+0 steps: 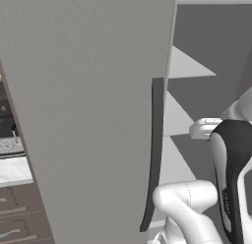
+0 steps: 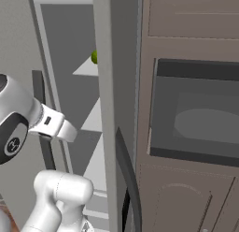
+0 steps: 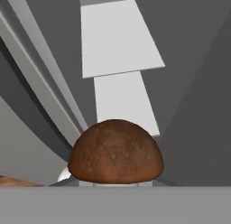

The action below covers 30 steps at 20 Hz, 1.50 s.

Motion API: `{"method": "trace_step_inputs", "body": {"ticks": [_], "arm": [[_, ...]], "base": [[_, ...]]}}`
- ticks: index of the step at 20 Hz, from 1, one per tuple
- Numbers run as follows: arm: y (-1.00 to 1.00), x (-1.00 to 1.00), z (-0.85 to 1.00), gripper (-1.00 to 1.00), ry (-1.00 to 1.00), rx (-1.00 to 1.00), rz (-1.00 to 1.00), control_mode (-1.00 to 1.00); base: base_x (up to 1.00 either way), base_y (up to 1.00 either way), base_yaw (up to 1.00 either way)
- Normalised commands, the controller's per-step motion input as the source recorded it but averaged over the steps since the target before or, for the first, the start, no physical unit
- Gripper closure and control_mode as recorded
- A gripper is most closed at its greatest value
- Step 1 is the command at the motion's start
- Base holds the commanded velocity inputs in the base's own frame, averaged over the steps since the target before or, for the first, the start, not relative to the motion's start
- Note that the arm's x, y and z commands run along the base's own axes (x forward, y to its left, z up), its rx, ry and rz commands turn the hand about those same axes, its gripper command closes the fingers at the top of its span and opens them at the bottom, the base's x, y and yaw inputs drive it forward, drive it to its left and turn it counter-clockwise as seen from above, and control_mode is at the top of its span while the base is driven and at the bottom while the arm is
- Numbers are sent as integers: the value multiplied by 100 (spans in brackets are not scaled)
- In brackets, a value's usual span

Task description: Take the lime, mushroom, and fish from the freezer and place them in the bowl on the counter.

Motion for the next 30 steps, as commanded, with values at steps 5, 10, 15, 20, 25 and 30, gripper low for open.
{"method": "trace_step_inputs", "body": {"ticks": [5,10,15,20,25,30], "arm": [[0,0,0,100,0,0,0,100],[0,0,0,100,0,0,0,100],[0,0,0,100,0,0,0,100],[0,0,0,100,0,0,0,100],[0,0,0,100,0,0,0,100],[0,0,0,100,0,0,0,100]], "base": [[-20,19,1],[-70,46,2],[-89,94,7],[-19,100,5],[15,100,2],[30,100,3]]}}
